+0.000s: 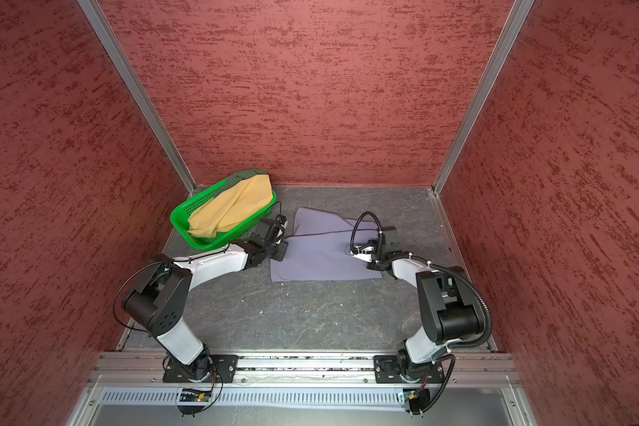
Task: Fold and stack skirts
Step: Flatten out the skirt at the center of the table.
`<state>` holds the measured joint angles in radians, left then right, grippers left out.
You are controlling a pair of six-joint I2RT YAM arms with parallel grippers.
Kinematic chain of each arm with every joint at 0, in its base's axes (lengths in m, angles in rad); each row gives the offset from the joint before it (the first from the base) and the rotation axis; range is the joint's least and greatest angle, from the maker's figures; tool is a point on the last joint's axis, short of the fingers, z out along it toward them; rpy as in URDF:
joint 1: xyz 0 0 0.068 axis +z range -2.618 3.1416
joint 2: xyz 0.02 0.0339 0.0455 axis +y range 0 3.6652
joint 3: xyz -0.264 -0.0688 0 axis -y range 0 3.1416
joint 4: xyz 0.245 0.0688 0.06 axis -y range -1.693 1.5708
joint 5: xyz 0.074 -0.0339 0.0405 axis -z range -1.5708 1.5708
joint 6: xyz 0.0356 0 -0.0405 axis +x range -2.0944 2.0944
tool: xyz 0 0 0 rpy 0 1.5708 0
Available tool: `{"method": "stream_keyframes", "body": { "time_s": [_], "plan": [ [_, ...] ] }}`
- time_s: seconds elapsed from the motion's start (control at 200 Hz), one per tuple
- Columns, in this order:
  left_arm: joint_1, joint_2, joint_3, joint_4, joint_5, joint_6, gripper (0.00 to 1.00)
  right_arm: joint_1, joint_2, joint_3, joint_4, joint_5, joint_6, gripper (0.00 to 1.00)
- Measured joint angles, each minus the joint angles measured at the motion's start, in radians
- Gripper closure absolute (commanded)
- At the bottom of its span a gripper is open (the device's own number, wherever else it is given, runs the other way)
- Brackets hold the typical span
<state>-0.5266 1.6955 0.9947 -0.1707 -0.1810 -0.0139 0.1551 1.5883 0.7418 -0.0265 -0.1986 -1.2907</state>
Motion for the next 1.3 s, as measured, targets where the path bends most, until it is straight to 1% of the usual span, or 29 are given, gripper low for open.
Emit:
{"method": "stream_keyframes", "body": {
  "time_s": [0.165, 0.306, 0.411, 0.576, 0.741, 0.872, 1.052, 1.182, 1.303],
  "plan": [
    [0.000, -0.017, 0.003, -0.033, 0.000, -0.008, 1.00, -0.004, -0.051, 0.002, -0.028, -0.039, 0.033, 1.00],
    [0.002, -0.053, 0.062, -0.103, 0.001, -0.016, 1.00, -0.008, -0.145, 0.039, -0.046, -0.076, 0.089, 1.00],
    [0.013, -0.098, 0.139, -0.163, 0.006, -0.023, 1.00, -0.008, -0.215, 0.083, -0.047, -0.093, 0.149, 1.00],
    [0.047, -0.159, 0.307, -0.253, 0.013, -0.027, 1.00, -0.010, -0.307, 0.148, -0.053, -0.092, 0.247, 1.00],
    [0.057, -0.212, 0.456, -0.327, 0.011, -0.025, 1.00, -0.010, -0.379, 0.201, -0.068, -0.050, 0.358, 1.00],
    [0.054, -0.250, 0.538, -0.375, 0.008, -0.013, 1.00, -0.010, -0.426, 0.243, -0.076, 0.000, 0.418, 1.00],
    [0.024, -0.309, 0.584, -0.408, 0.008, 0.012, 1.00, -0.010, -0.498, 0.261, -0.077, 0.028, 0.465, 1.00],
    [-0.026, -0.343, 0.615, -0.430, 0.008, 0.054, 1.00, -0.010, -0.556, 0.261, -0.084, 0.029, 0.492, 1.00],
    [-0.074, -0.354, 0.671, -0.452, 0.011, 0.095, 1.00, -0.010, -0.612, 0.266, -0.091, 0.032, 0.514, 1.00]
  ]
}}
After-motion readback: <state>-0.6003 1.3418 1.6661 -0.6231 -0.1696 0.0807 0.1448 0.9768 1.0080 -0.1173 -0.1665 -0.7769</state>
